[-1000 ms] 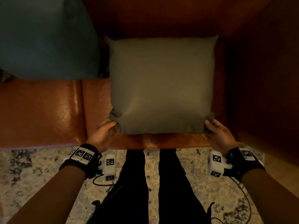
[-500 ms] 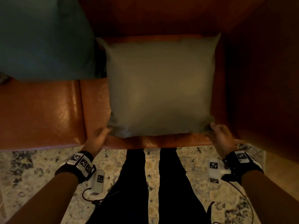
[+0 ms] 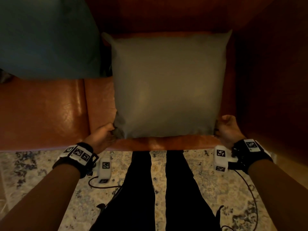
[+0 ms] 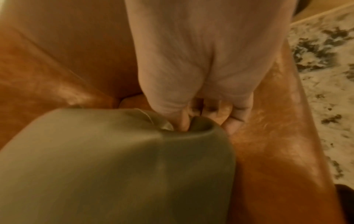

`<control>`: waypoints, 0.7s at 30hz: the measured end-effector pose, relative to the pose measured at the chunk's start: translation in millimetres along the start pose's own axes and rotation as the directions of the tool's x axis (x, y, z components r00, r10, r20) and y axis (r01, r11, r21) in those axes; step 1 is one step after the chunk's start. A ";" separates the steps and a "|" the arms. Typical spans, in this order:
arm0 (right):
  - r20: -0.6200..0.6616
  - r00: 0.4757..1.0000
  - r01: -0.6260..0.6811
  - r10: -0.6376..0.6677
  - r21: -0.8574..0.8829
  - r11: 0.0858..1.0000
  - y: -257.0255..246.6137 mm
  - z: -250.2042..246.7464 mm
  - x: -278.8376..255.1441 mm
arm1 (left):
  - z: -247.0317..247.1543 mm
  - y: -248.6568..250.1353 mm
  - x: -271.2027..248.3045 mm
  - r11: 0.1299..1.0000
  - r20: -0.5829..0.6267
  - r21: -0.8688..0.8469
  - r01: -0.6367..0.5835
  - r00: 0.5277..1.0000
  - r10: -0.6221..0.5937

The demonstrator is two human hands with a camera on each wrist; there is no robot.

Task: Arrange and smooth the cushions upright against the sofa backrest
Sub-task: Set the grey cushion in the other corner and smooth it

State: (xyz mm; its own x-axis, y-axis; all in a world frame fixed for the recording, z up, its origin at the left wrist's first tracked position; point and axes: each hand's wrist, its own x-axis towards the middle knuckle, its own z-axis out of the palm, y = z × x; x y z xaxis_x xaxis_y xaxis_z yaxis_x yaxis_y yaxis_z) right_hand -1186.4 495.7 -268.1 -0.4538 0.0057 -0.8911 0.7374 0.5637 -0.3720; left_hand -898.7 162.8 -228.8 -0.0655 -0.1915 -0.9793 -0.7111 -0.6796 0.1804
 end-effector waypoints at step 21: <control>0.295 0.955 0.131 -0.029 -0.334 0.933 -42.2 -7.9 -41.0 | 2.4 -16.6 12.0 0.998 -0.074 0.056 0.027 0.997 -0.023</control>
State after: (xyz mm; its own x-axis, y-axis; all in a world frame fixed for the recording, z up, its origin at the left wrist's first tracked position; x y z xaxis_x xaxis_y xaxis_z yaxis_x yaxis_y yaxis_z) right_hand -1202.9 478.3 -213.9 -0.3069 -0.2546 -0.9171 0.4613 0.8030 -0.3773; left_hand -889.3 173.6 -243.8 0.0026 -0.2277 -0.9737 -0.7506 -0.6438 0.1486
